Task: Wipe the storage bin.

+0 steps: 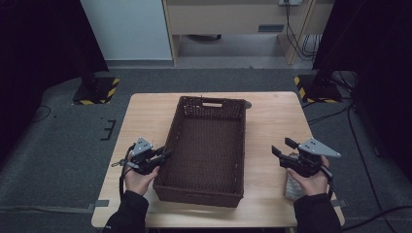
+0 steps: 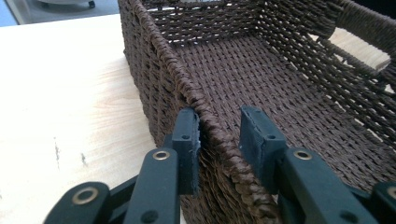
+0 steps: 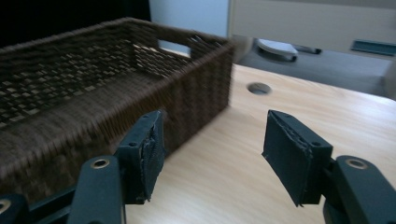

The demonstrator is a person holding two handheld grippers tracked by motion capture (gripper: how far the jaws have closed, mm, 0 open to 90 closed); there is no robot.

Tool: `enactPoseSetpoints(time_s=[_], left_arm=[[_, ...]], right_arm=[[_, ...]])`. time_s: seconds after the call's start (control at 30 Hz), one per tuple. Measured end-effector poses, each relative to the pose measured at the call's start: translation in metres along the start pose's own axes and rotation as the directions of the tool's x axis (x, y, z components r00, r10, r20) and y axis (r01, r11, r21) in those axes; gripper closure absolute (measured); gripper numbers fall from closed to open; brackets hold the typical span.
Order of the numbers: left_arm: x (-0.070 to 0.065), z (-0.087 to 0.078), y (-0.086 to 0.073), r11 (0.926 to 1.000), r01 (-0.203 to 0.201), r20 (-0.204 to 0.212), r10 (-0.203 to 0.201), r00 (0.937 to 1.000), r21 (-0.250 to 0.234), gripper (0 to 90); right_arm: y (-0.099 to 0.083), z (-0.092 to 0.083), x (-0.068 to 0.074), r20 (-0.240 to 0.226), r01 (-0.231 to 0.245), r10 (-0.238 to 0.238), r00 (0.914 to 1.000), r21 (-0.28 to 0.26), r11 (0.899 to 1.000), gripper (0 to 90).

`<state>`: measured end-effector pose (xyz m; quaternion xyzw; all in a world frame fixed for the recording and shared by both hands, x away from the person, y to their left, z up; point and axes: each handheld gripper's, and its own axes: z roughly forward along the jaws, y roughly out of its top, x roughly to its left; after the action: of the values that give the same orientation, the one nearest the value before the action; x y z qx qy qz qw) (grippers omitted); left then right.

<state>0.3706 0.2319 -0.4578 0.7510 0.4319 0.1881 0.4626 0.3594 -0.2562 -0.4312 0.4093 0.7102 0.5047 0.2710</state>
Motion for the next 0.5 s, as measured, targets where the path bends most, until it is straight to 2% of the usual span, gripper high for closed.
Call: enactPoseSetpoints(time_s=[0.13,0.2,0.27,0.33,0.4,0.5], left_arm=[[0.0,0.001,0.001,0.9999,-0.011,-0.009,0.011,0.9999,-0.008,66.2],[-0.001,-0.002,-0.001,0.9994,-0.003,-0.037,0.002,0.9993,-0.034,59.0],[0.0,-0.009,-0.002,0.9965,0.037,-0.036,-0.04,0.9986,-0.075,49.2],[0.0,-0.018,-0.002,0.989,0.089,-0.021,-0.092,0.9955,-0.117,43.1],[-0.006,-0.028,-0.001,0.9894,0.087,-0.026,-0.091,0.9955,-0.116,42.9],[-0.018,-0.04,-0.008,0.9942,0.063,-0.038,-0.067,0.9971,-0.087,43.3]], right_arm=[[0.011,0.021,0.009,-0.032,-0.002,0.002,0.9995,-0.002,1.0,40.2],[0.013,0.033,0.015,-0.048,0.005,-0.004,0.9988,0.006,1.0,41.1],[0.014,0.043,0.021,-0.064,0.006,-0.005,0.998,0.01,1.0,42.0],[0.013,0.051,0.025,-0.082,-0.006,0.007,0.9966,0.018,1.0,42.2],[0.011,0.058,0.028,-0.089,-0.008,0.01,0.9959,0.024,1.0,42.9],[0.01,0.064,0.033,-0.101,-0.004,0.007,0.9948,0.024,1.0,43.3]])
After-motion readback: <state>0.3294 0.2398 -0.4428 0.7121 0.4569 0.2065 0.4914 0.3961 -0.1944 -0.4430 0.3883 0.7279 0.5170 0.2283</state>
